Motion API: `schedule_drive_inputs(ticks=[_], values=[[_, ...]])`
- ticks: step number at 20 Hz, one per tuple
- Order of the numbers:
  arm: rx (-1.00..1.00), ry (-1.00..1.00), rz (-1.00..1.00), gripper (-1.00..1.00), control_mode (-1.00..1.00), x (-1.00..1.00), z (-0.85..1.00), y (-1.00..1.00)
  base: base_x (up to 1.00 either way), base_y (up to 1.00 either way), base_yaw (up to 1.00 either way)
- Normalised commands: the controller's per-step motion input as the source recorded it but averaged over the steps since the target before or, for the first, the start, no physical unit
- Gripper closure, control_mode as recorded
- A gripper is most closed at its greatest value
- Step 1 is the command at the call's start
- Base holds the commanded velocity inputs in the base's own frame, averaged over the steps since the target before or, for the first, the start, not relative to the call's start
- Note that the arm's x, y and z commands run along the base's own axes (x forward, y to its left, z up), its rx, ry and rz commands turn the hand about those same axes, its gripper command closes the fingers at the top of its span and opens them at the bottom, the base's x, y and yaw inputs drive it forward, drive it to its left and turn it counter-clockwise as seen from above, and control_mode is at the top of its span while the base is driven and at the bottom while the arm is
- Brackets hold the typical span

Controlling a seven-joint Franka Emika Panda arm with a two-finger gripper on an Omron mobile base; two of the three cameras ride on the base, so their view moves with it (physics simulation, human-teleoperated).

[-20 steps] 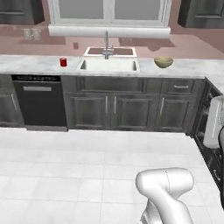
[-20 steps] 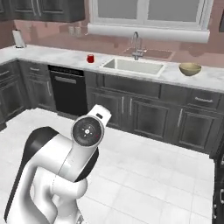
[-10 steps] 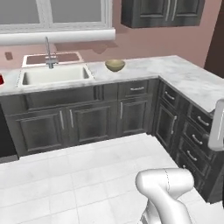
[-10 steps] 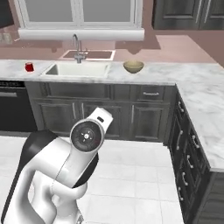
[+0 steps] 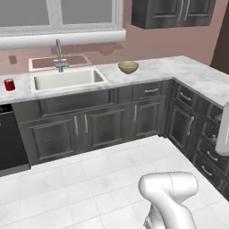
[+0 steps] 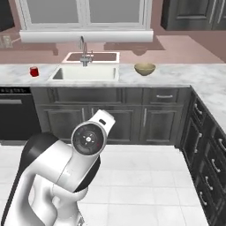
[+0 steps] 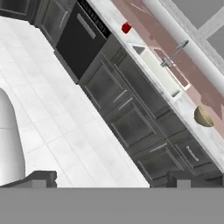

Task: Clear the mugs and bowl far away from the sink.

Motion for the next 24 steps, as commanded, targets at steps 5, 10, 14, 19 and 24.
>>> schedule_drive_inputs(ticks=[5, 10, 14, 19, 24], values=[[0.0, 0.0, 0.0, -1.0, 1.0, 0.0, 0.0, 0.0, 0.04, 1.0, 0.0], [0.0, 0.0, 0.0, -1.0, 1.0, 0.0, 0.0, 0.0, 0.0, 1.0, 0.0], [0.0, 0.0, 0.0, -1.0, 1.0, 0.0, 0.0, 0.0, 0.1, 1.0, 0.0], [0.0, 0.0, 0.0, -1.0, 1.0, 0.0, 0.0, 0.0, 0.39, 0.98, 0.0], [0.0, 0.0, 0.0, -1.0, 1.0, 0.0, 0.0, 0.0, 0.7, 0.65, 0.0]])
